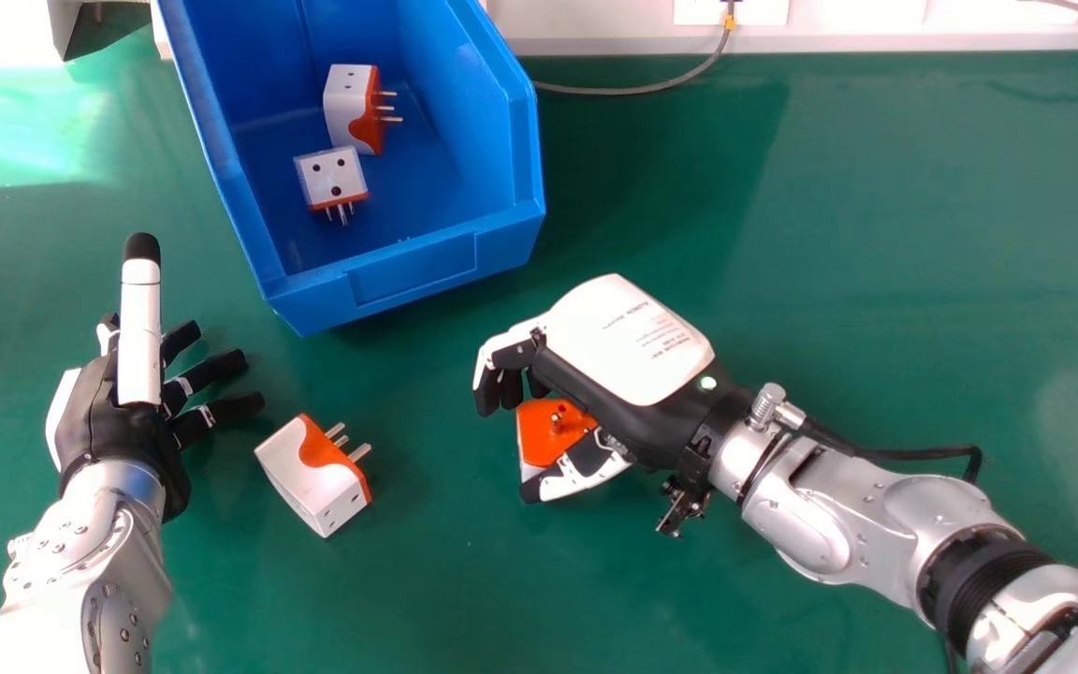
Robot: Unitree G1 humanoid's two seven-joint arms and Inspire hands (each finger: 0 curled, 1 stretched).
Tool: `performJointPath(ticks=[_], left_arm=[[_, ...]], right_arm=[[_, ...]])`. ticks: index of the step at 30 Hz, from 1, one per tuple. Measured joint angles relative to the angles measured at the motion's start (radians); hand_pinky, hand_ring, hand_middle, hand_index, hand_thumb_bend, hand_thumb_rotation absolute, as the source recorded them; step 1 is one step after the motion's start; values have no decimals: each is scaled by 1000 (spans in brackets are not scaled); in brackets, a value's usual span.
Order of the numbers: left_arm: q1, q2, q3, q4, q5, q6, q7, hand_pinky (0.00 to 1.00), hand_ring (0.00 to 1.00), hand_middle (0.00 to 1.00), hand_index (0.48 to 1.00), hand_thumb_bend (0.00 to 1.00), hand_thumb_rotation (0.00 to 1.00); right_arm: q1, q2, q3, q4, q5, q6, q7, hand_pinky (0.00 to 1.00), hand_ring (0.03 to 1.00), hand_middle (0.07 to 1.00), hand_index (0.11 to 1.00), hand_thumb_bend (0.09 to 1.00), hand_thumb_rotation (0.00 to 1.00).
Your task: Pick all objects and put in blue box
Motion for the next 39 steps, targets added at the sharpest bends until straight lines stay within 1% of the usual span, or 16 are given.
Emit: performJointPath(ticks=[7, 11, 13, 14, 15, 16, 17, 21, 22, 25, 28, 30, 33, 37, 38, 39], left_arm=[[0, 0, 0, 0, 0, 1, 0, 647, 753, 908, 992, 849, 923], [0, 1, 0, 0, 0, 1, -1, 650, 755, 908, 992, 849, 923], [0, 3, 0, 0, 0, 2, -2, 651, 756, 909, 992, 849, 923], [0, 4, 0, 1, 0, 2, -2, 652, 757, 909, 992, 849, 923], [0, 4, 0, 2, 0, 2, -3, 652, 757, 909, 992, 849, 923], [0, 5, 0, 2, 0, 2, -5, 653, 757, 909, 992, 849, 923], [0, 5, 0, 2, 0, 2, -6, 653, 757, 909, 992, 849, 923], [0, 5, 0, 2, 0, 2, -10, 653, 756, 908, 992, 850, 922], [0, 5, 0, 3, 0, 2, -10, 653, 756, 908, 992, 850, 922], [1, 6, 1, 3, 0, 2, -10, 651, 755, 908, 992, 850, 922], [1, 6, 1, 3, 0, 2, -9, 650, 753, 908, 992, 850, 922], [1, 6, 1, 2, 0, 2, -9, 651, 754, 909, 992, 850, 922], [1, 6, 0, 1, 0, 2, -9, 652, 754, 909, 992, 849, 922], [1, 5, 0, 0, -1, 5, -10, 653, 757, 909, 992, 852, 923], [1, 5, 0, -1, -1, 7, -10, 653, 758, 909, 992, 853, 923], [1, 4, 0, -1, -1, 8, -10, 653, 758, 909, 992, 853, 923]], right_arm=[[0, 0, 1, 0, -5, 26, 7, 356, 466, 516, 519, 496, 0], [0, -1, 6, -6, -28, 78, 14, 356, 469, 518, 522, 495, 0], [0, -2, 13, -19, -38, 103, 15, 385, 492, 512, 519, 502, 1], [0, -2, 17, -31, -41, 115, 21, 425, 527, 556, 562, 565, 56], [0, -2, 20, -42, -43, 125, 31, 425, 527, 556, 562, 565, 56], [-1, -2, 22, -50, -43, 135, 41, 465, 572, 610, 610, 627, 119], [-1, -3, 22, -58, -44, 143, 54, 465, 572, 610, 610, 627, 119], [-5, -14, 22, -87, -38, 181, 127, 588, 742, 785, 756, 802, 310], [-7, -19, 19, -92, -33, 191, 154, 588, 742, 785, 756, 802, 310], [-8, -33, 15, -118, -21, 229, 247, 676, 844, 878, 837, 872, 400], [-1, -43, 10, -155, -17, 267, 315, 728, 889, 919, 873, 898, 438], [4, -45, 8, -190, -14, 295, 356, 778, 921, 946, 897, 886, 431], [14, -50, 6, -262, -17, 354, 430, 799, 934, 956, 906, 869, 412], [34, -62, 18, -375, -39, 446, 525, 837, 964, 982, 925, 774, 190], [39, -63, 22, -403, -42, 468, 547, 839, 968, 985, 926, 759, 152], [41, -63, 26, -422, -49, 486, 564, 839, 968, 985, 926, 759, 152]])
